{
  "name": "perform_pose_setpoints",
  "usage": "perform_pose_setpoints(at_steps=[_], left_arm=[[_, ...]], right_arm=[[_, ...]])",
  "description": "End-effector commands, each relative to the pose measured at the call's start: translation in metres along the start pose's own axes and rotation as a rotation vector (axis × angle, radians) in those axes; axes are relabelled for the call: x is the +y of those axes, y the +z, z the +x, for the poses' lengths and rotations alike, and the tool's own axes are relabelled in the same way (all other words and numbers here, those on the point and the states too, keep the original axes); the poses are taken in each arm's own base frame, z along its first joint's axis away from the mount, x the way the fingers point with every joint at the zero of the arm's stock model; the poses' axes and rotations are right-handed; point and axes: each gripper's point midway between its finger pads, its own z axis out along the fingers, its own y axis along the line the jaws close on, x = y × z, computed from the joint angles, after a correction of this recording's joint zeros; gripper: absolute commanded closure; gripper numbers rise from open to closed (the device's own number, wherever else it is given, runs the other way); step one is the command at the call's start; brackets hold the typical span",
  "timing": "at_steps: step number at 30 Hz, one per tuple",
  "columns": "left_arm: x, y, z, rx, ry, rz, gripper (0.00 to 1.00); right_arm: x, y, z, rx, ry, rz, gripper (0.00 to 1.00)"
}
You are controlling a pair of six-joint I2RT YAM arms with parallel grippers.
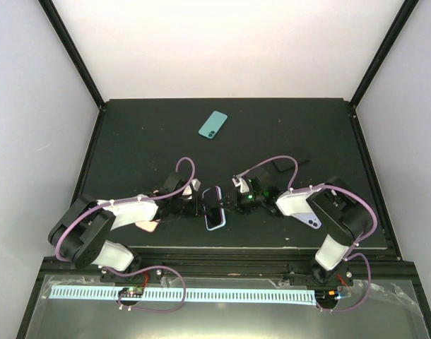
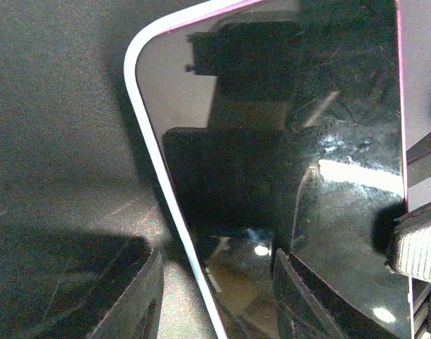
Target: Put the phone into the phone case
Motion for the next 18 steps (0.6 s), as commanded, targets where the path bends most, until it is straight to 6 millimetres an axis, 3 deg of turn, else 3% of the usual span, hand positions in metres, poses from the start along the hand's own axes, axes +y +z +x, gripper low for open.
perform_pose_setpoints(at_steps=[1,5,8,9,15,18], left_arm=[[0.009,0.003,0.006,0.019,0.004,-0.046,0.55],[0.008,0.003,0.005,0.014,-0.005,-0.041,0.55],[0.006,0.001,0.004,0.006,-0.004,-0.031,0.56],[0.005,-0.001,0.004,0.001,-0.006,-0.029,0.56],[-0.002,-0.020,-0.006,-0.102,-0.037,0.054,0.52],[-0.014,-0.032,-0.013,-0.121,-0.031,0.138,0.45]], right_arm=[[0.014,0.000,-0.008,-0.011,-0.058,-0.007,0.70],[0.014,0.002,-0.010,-0.006,-0.056,0.001,0.73],[0.014,-0.003,-0.013,-0.035,-0.076,0.020,0.96],[0.014,-0.006,-0.013,-0.049,-0.085,0.030,0.99],[0.002,-0.020,-0.011,-0.084,-0.126,0.132,0.98],[0.019,-0.024,-0.011,-0.099,-0.152,0.055,0.99]])
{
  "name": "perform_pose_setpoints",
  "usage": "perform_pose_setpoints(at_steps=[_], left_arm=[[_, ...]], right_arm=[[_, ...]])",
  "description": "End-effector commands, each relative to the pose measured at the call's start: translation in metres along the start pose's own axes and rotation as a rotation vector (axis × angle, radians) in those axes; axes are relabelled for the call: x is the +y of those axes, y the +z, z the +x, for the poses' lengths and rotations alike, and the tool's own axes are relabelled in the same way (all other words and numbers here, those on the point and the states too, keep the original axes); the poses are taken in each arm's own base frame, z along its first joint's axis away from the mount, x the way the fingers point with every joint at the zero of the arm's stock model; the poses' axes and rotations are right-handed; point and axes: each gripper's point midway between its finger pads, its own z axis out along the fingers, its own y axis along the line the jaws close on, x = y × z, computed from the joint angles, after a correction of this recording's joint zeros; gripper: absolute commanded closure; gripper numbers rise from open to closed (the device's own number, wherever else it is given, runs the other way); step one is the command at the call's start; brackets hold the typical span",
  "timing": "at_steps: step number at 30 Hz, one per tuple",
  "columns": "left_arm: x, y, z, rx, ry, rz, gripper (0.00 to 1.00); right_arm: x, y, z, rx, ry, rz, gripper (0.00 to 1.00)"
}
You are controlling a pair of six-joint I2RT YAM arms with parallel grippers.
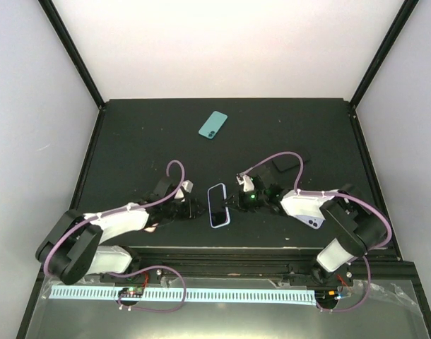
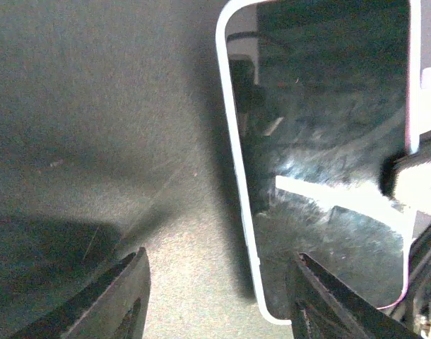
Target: Put the phone into the phone case
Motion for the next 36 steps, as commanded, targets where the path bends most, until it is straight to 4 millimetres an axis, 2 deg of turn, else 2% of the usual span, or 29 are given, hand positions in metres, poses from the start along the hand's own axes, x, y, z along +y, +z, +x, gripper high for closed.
perform_pose_setpoints(at_steps=[1,7,11,15,18,23,32,36], left_arm=[[-0.025,-0.018,-0.020,-0.071,0.002,0.152,0.42],[-0.062,-0.050,-0.019,-0.084,0.070,0.373,0.28],[-0.076,-0.067,-0.020,-0.110,0.124,0.462,0.26],[-0.103,-0.088,-0.016,-0.101,0.166,0.618,0.28],[-0.116,-0.099,-0.013,-0.100,0.191,0.703,0.38],[-0.122,-0.107,-0.012,-0.115,0.181,0.757,0.58],[-0.133,-0.121,-0.015,-0.137,0.175,0.829,0.55],[-0.139,-0.127,-0.018,-0.141,0.148,0.876,0.66]], right_arm=[[0.029,-0.015,-0.007,-0.061,-0.085,-0.100,0.99],[0.088,-0.053,-0.010,-0.156,-0.193,-0.326,0.99],[0.112,-0.074,-0.010,-0.208,-0.263,-0.419,0.99],[0.137,-0.089,-0.004,-0.193,-0.270,-0.559,0.99],[0.142,-0.095,-0.002,-0.196,-0.253,-0.606,0.99],[0.142,-0.095,0.003,-0.179,-0.251,-0.633,0.99],[0.139,-0.095,0.020,-0.115,-0.273,-0.674,0.99],[0.134,-0.094,0.025,-0.102,-0.274,-0.671,0.99]])
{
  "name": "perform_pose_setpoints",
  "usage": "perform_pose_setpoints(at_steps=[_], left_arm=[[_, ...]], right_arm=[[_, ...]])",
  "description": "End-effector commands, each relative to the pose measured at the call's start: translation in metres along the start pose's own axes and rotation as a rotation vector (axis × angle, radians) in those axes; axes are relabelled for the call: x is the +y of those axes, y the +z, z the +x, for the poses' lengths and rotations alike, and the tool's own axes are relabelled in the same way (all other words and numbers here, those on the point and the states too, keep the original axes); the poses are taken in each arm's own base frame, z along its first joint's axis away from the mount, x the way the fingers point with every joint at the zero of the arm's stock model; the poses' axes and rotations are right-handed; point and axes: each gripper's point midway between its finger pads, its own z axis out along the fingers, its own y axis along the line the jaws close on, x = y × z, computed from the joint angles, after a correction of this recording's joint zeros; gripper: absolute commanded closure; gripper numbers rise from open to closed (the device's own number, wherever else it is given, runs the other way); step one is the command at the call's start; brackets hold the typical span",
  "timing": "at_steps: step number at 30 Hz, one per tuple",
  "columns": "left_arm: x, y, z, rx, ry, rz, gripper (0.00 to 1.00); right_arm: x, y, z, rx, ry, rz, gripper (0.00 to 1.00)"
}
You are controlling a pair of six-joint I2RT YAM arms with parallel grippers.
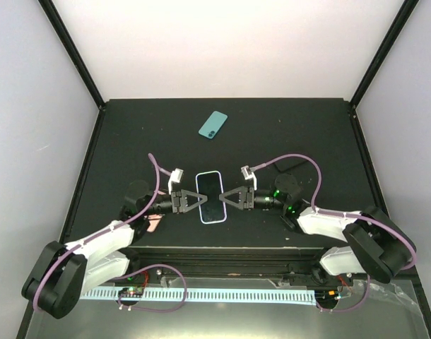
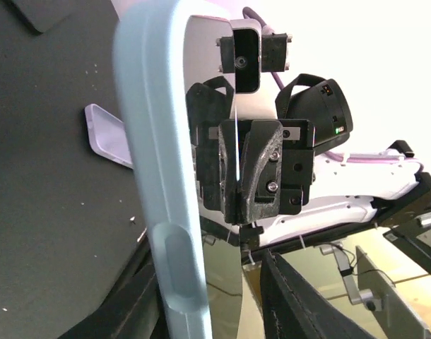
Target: Put the phone into the phone case
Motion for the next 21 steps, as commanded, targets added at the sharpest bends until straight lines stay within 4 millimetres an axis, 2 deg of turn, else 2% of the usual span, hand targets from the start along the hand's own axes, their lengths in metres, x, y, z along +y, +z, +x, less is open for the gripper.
perform_pose_setpoints(at_steps=[1,5,8,11,16,19,21], left_arm=[[-0.023,-0.002,-0.009,-0.026,0.029,0.095,0.71],[-0.022,0.000,-0.010,-0.019,0.027,0.095,0.86],[-0.022,0.000,-0.009,-0.012,0.024,0.097,0.93],[-0.022,0.000,-0.011,-0.017,0.027,0.094,0.98],[-0.023,0.002,-0.017,-0.032,0.037,0.075,0.98],[-0.028,0.002,-0.021,-0.040,0.045,0.082,0.98],[-0.033,0.002,-0.024,-0.043,0.056,0.090,0.98]], right_arm=[[0.022,-0.002,0.002,0.011,-0.080,-0.084,0.99],[0.020,-0.003,0.002,0.008,-0.075,-0.064,0.94],[0.016,-0.003,0.002,0.010,-0.075,-0.029,0.90],[0.013,-0.006,0.003,0.002,-0.065,-0.006,0.80],[0.010,-0.006,0.011,0.029,-0.047,0.015,0.54],[0.009,-0.003,0.019,0.054,-0.048,0.041,0.47],[0.012,-0.001,0.025,0.070,-0.050,0.042,0.46]])
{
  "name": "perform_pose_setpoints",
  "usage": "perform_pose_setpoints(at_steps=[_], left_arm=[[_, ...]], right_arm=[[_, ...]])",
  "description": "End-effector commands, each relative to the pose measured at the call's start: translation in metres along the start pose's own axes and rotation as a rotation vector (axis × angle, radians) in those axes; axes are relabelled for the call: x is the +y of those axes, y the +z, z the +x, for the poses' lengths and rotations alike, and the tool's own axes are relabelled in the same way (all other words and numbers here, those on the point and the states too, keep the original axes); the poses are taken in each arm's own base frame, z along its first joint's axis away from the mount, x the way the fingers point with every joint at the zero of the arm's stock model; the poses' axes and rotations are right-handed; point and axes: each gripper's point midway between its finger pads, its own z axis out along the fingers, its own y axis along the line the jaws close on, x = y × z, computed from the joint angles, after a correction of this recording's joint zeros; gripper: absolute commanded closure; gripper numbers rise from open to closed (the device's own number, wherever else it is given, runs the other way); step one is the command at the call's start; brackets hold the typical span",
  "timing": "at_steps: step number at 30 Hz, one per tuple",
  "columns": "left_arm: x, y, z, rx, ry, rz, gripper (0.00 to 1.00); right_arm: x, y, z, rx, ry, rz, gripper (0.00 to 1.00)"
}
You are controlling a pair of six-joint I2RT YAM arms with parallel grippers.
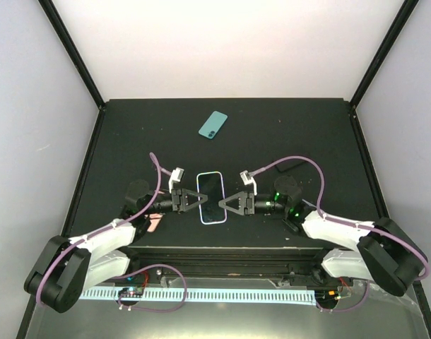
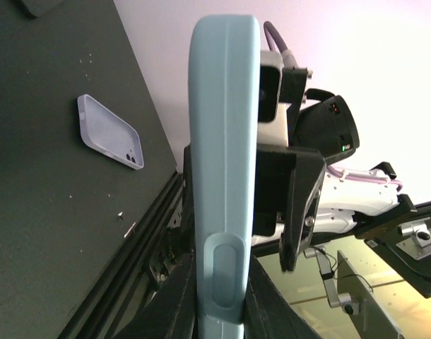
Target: Put the phone into the phone case
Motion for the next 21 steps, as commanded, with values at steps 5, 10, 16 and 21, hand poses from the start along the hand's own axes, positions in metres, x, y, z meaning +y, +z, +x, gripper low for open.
perform_pose_setpoints(at_steps=[5,10,16,21], left_arm=[[-0.043,0.000,-0.024,-0.062,0.158,0.075,0.99],[-0.043,0.001,-0.027,-0.068,0.175,0.054,0.99],[-0.032,0.002,-0.030,-0.071,0.198,-0.004,0.98],[-0.008,0.002,-0.030,-0.052,0.227,-0.136,0.98]], right_arm=[[0.002,0.003,0.013,0.017,0.011,0.030,0.52],[0.003,-0.001,0.016,0.019,0.033,0.042,0.61],[0.003,-0.002,0.016,0.016,0.080,0.053,0.80],[0.006,-0.004,0.013,-0.005,0.131,0.055,0.98]])
